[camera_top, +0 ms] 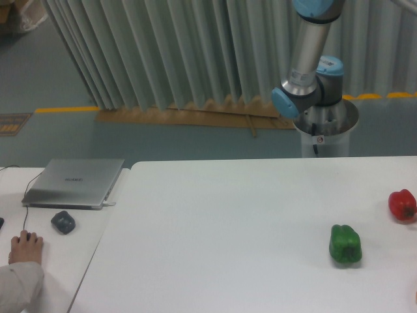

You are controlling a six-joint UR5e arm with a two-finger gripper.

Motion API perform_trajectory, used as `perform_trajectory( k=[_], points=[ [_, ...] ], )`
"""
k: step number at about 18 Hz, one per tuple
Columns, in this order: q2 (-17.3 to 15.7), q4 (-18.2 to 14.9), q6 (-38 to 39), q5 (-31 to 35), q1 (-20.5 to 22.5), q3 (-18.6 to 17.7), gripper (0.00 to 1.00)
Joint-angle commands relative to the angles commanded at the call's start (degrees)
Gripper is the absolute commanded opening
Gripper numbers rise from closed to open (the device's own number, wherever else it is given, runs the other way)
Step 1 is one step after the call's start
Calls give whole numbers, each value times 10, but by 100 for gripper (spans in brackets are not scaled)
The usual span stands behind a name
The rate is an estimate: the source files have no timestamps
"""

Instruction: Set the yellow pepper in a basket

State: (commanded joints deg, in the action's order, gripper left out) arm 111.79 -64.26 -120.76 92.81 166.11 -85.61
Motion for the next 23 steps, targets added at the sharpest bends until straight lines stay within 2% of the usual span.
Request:
perform_trajectory(
  k=[2,6,8,14,16,17,23],
  points=[
    [21,29,0,-1,0,3,33],
    [36,34,31,-2,-3,6,34],
    [49,35,43,-25,-1,12,34],
    [52,34,47,-30,0,11,35],
    [55,36,48,-29,0,11,68],
    [55,38,47,-29,0,11,100],
    [49,38,49,-30,-1,9,100]
  ],
)
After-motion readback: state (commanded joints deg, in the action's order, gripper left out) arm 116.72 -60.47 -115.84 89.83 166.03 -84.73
